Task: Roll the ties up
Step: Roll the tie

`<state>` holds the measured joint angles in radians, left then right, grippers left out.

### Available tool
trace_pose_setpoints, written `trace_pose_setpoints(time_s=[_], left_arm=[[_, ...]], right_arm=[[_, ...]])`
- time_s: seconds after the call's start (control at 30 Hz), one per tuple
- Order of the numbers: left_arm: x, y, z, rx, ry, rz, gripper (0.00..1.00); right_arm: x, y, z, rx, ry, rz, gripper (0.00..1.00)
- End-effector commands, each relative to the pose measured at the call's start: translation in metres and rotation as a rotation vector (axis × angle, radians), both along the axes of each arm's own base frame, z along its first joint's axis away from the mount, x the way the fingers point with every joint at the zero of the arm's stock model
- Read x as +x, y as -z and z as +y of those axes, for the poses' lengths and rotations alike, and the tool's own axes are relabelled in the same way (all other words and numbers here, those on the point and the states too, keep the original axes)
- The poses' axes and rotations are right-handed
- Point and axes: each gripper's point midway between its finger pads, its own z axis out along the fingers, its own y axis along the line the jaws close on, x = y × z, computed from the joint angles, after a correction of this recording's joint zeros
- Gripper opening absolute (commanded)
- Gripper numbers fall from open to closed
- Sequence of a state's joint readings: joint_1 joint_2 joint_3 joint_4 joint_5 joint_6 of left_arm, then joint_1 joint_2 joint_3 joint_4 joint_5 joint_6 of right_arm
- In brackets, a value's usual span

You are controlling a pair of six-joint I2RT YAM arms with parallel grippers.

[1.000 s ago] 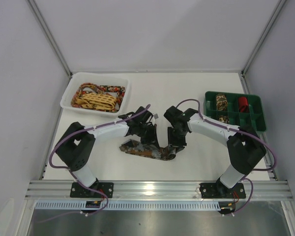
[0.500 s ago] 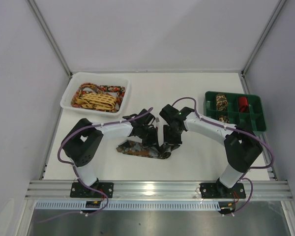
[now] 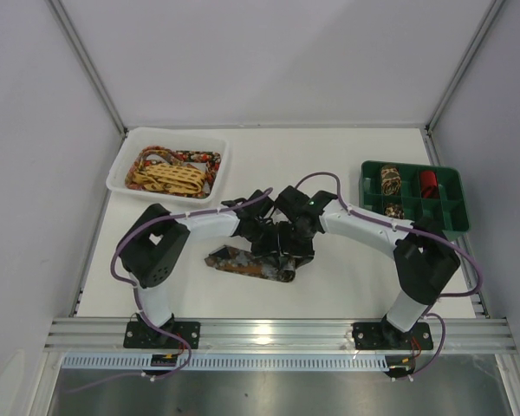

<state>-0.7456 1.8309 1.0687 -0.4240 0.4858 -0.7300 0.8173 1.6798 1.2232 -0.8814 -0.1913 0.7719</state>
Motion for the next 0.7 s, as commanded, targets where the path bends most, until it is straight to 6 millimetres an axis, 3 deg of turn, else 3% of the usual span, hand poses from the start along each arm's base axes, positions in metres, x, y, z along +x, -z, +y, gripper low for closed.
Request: trace_pose_setpoints(time_s=[0.0, 0.1, 0.43, 0.67], left_arm=[[0.012, -0.004, -0.003, 0.009, 0.015, -0.042, 0.00], [0.013, -0.005, -0.002, 0.013, 0.014, -0.047, 0.01], [0.019, -0.001, 0.010, 0.090, 0.019, -0.086, 0.00], [0.027, 0.000, 0.028, 0.187, 0.018, -0.140, 0.00]], right_arm=[[0.007, -0.014, 0.029, 0.079, -0.012, -0.030, 0.49], [0.006, -0.015, 0.036, 0.086, -0.026, -0.028, 0.60], [0.002, -0.023, 0.027, 0.060, -0.044, -0.042, 0.62], [-0.001, -0.023, 0.024, 0.047, -0.050, -0.032, 0.75]])
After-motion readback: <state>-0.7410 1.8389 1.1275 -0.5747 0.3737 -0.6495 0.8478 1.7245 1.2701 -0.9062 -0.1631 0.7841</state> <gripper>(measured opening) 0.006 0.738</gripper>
